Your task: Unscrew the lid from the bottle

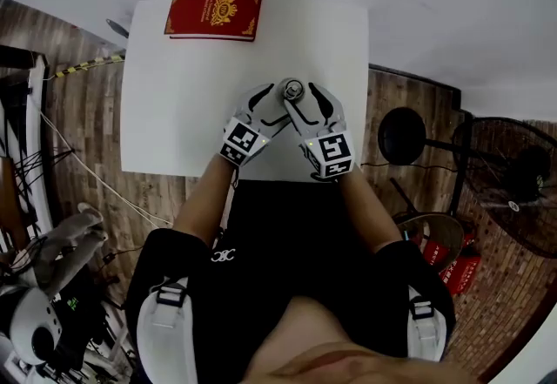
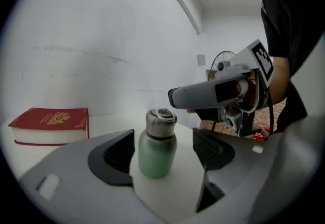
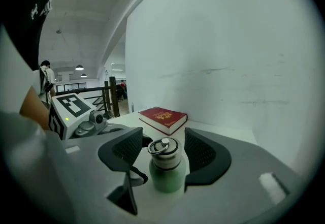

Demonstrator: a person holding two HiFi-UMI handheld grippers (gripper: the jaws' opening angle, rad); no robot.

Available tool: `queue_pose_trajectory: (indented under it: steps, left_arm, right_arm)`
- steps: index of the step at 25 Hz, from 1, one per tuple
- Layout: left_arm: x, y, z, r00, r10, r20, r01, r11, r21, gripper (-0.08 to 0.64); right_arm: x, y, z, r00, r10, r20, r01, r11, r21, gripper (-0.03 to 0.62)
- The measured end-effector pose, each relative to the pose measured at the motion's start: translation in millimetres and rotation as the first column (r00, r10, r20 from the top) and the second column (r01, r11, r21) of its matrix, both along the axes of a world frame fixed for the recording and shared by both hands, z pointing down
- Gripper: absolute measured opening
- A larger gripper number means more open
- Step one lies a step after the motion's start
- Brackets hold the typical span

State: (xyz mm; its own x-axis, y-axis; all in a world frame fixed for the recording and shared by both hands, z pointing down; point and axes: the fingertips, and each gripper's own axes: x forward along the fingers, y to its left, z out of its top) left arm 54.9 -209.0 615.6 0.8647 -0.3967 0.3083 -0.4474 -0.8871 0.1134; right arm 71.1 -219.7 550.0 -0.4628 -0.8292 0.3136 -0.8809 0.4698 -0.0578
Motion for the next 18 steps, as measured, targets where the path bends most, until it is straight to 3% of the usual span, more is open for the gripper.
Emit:
queue_pose_trajectory:
  steps: [6, 10, 18]
  left_arm:
    - [10.2, -13.0, 18.1, 1.000, 0.004, -0.010, -0.004, 0.999, -0.031, 0.390]
    - [16.6, -14.0, 28.8, 1.000, 0.024, -0.003, -0.024, 0.997, -0.071, 0.388]
    - [18.2, -16.0, 34.1, 0.997, 0.076, 0.028, -0.075, 0.996, -0.039, 0.363]
  right_arm:
    - [-1.3, -11.1, 27.5, 0.999, 0.010, -0.032, -0.013, 0.997, -0.074, 0.244]
    - [-9.6, -11.6, 30.9, 0.999, -0.030, -0.045, 0.026, 0.996, -0.081, 0.242]
    - [-9.2, -12.0, 34.2, 0.990, -0.112, -0.083, 0.104, 0.990, -0.096, 0.252]
